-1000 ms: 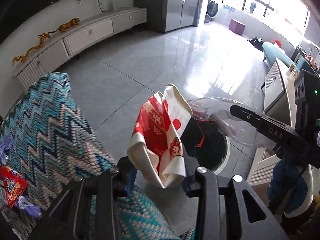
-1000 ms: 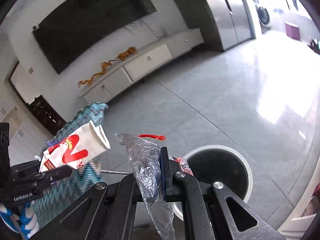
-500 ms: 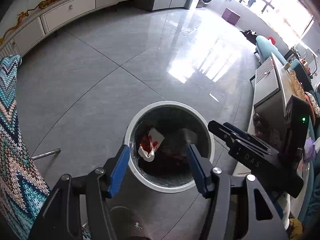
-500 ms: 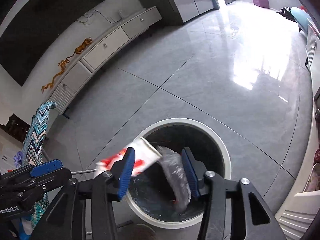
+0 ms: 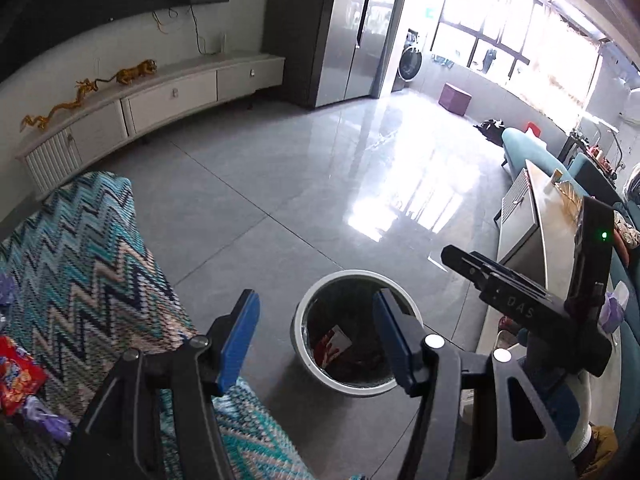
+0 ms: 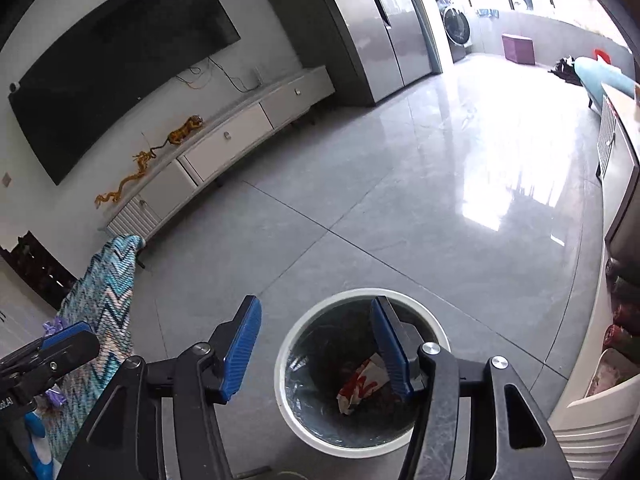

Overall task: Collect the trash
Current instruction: 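Move both tools back over the blanket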

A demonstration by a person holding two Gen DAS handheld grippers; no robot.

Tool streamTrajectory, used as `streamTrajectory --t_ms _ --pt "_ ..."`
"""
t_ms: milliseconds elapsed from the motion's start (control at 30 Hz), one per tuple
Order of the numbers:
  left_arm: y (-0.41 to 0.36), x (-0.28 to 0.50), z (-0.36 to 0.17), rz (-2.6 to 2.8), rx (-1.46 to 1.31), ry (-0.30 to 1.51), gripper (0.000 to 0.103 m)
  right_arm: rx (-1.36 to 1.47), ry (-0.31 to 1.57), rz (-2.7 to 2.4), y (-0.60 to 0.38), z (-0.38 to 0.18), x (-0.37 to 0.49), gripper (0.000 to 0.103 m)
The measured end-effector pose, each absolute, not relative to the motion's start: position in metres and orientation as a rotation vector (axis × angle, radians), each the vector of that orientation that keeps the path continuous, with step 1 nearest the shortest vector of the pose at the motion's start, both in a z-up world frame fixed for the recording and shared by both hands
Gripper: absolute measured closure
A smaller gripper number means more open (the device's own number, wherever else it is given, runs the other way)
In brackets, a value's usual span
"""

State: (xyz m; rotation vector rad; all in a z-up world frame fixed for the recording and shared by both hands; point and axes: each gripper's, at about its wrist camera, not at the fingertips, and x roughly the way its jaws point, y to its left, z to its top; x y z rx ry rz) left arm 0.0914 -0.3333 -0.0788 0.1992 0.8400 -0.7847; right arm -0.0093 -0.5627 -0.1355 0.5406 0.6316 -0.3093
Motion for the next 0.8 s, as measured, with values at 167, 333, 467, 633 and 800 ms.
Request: streamTrajectory --t_ms 167,333,467,633,800 --pt "-0.282 0.067 -0.035 -0.734 0.177 0.713 0.037 0.469 0.517 -0.234 -0.517 -0.074 -0.019 0.049" --pt "-0.213 0.047 -0.002 -0.668 0.157 0.592 0.030 0.381 0.420 -0.142 -0.460 -0.013 -0.028 0.049" --pt "-0.148 0.034 0.012 -0.602 0.131 0.536 0.030 0.342 0.368 -0.076 -0.426 0.015 -0.031 0.048" --pt "-0.073 0.024 0.017 -0.484 0.115 0.494 0.030 0.288 0.330 0.015 -0.379 0.038 -0.033 0.046" --pt "0.005 0.017 0.009 -0.358 0.057 0.515 0.030 0.249 0.351 0.123 -0.338 0.035 -0.027 0.046"
